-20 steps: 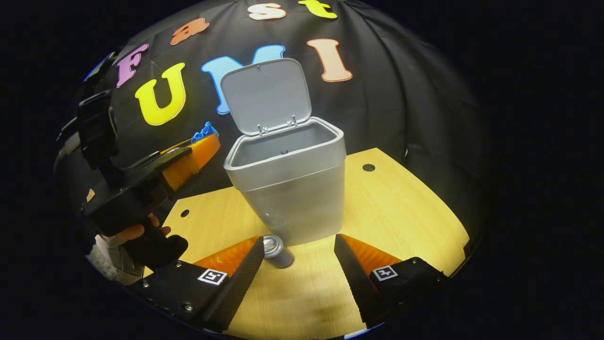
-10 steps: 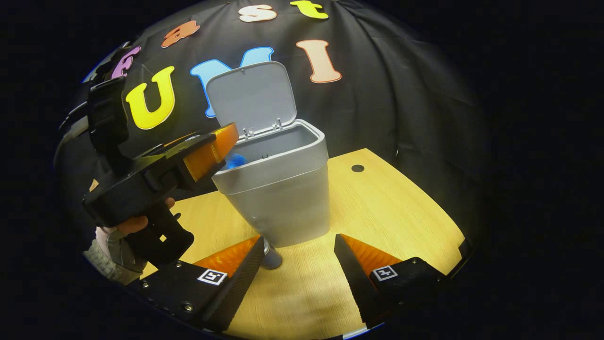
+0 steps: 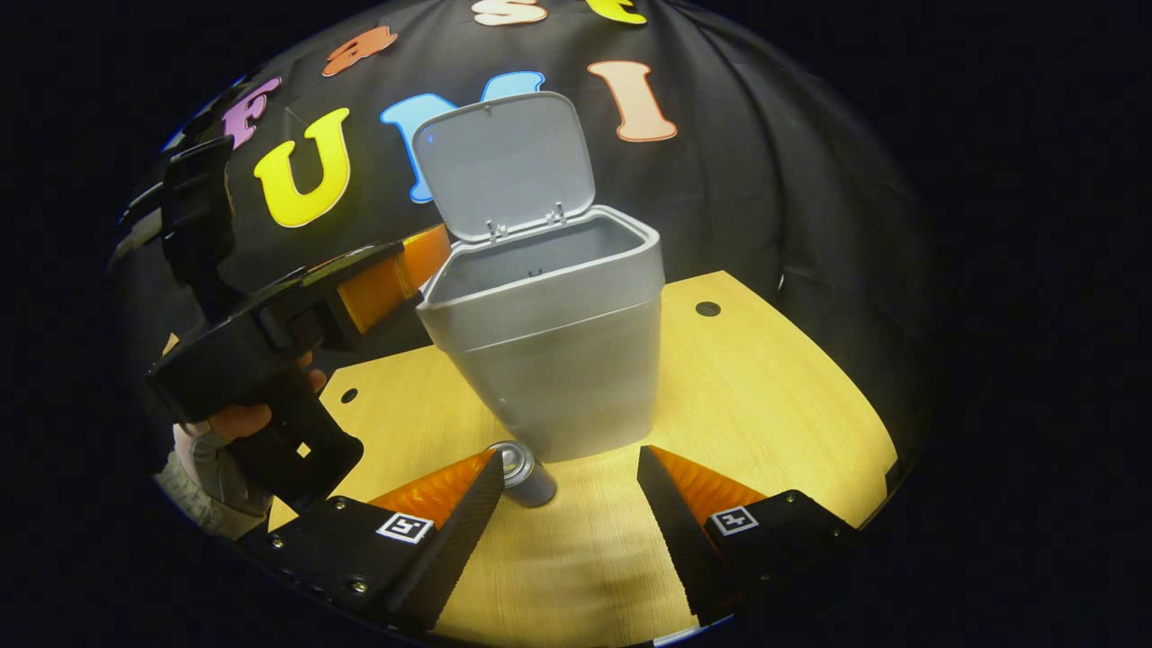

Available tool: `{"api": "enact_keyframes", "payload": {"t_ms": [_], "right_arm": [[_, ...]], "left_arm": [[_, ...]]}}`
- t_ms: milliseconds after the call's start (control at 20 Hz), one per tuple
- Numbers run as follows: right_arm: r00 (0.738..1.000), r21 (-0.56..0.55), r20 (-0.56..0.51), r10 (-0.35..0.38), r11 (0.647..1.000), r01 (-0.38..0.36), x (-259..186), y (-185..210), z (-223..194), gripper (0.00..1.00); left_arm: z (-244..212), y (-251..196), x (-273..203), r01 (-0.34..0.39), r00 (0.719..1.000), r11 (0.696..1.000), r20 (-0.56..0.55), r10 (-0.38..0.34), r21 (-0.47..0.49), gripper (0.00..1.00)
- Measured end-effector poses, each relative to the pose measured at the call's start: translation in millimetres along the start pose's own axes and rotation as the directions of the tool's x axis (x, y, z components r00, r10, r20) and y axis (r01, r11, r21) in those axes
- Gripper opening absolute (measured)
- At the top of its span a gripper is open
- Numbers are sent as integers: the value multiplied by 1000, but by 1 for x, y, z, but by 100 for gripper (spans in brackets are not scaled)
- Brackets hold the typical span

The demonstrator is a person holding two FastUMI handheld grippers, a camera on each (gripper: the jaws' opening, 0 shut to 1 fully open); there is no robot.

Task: Press the lid of the desktop garbage bin to open it, pick up the crumpled paper on the desktop and throw it into the bin, then pick up the pop can on the desktop and drop it into the bin, and finally close the garbage bin lid.

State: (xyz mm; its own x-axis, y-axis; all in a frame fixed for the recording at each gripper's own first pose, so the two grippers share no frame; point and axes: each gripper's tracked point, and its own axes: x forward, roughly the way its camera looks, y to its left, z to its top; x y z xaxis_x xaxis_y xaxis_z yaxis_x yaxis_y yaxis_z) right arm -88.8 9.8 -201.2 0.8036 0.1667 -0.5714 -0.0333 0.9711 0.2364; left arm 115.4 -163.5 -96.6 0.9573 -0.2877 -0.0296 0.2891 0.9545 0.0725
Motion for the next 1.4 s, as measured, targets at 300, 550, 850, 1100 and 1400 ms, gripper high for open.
{"api": "enact_keyframes", "payload": {"t_ms": [300,550,850,1100,1400], "right_arm": [[994,-49,-85,63,997,-67,27,31,-23,96],[982,-70,-160,104,991,-116,52,57,-43,98],[974,-81,-214,72,992,-91,84,64,-52,98],[966,-117,-255,30,991,-61,107,61,-59,98],[955,-166,-295,-10,985,-41,128,58,-71,98]], "left_arm": [[-14,61,-26,-120,992,993,-36,120,-14,100],[-33,112,-50,-224,972,974,-84,221,-28,95],[-46,161,-81,-322,940,946,-119,318,-15,100],[-58,184,-95,-375,918,927,-147,368,-21,100],[-69,197,-101,-410,901,912,-171,399,-30,95]]}}
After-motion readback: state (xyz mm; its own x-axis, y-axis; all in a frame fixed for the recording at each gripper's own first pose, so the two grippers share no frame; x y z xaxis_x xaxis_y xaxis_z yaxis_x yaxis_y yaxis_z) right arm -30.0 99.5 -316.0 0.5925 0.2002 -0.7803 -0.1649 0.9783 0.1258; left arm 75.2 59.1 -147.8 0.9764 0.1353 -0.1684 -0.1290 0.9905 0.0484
